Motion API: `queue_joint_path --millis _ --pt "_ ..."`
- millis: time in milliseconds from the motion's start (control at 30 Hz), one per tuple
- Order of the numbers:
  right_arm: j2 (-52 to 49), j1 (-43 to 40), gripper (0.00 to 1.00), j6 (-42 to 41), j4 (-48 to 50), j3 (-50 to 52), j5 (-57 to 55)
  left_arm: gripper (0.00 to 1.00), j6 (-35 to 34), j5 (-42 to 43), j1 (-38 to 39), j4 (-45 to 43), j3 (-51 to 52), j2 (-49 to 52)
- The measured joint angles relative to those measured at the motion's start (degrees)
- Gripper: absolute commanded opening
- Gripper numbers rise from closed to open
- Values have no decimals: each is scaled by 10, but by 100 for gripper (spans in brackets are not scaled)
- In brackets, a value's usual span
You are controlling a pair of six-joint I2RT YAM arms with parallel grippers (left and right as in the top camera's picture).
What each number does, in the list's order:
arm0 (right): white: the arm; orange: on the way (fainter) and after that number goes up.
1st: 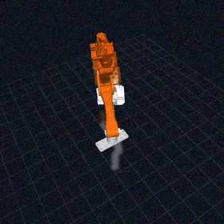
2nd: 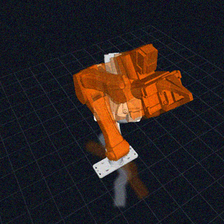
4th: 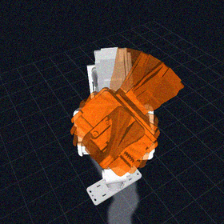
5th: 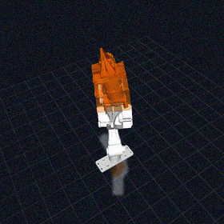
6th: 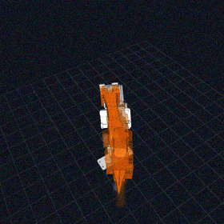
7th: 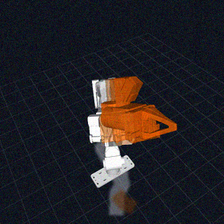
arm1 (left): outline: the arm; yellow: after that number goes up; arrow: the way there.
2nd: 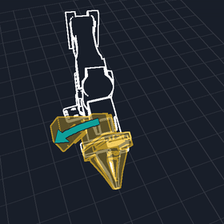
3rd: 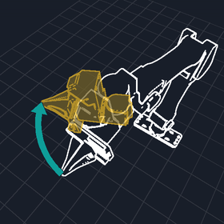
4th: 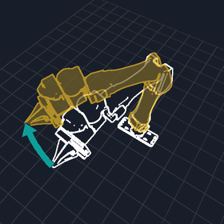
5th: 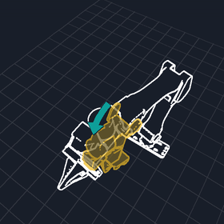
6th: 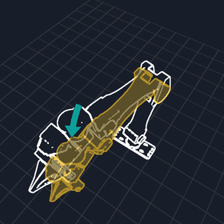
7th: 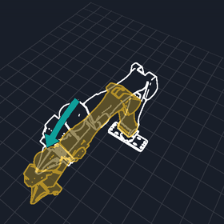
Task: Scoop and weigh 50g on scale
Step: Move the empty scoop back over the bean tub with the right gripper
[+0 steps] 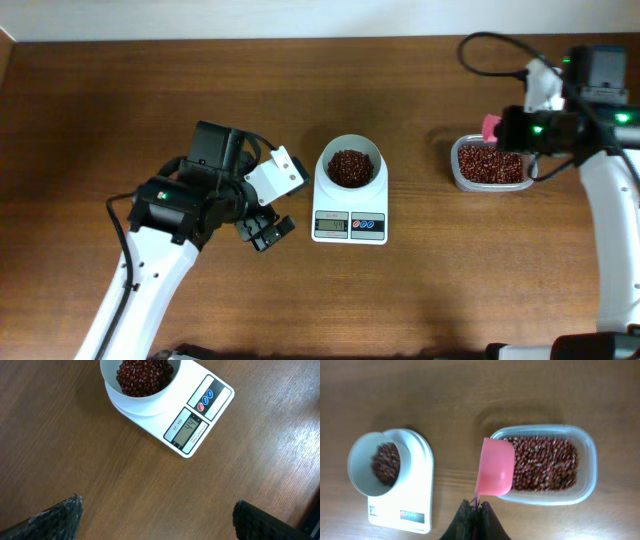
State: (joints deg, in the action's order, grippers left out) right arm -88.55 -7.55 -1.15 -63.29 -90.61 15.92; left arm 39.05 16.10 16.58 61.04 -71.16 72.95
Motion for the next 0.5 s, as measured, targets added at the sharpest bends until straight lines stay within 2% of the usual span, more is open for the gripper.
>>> queue_joint_path --millis 100,233,500 --pt "0 -37 4 -21 -20 0 57 99 0 0 0 0 0 0" --pt "0 -47 4 -33 -61 0 99 99 0 0 0 0 0 0" --pt "0 -47 4 -31 -91 0 110 99 0 0 0 0 0 0"
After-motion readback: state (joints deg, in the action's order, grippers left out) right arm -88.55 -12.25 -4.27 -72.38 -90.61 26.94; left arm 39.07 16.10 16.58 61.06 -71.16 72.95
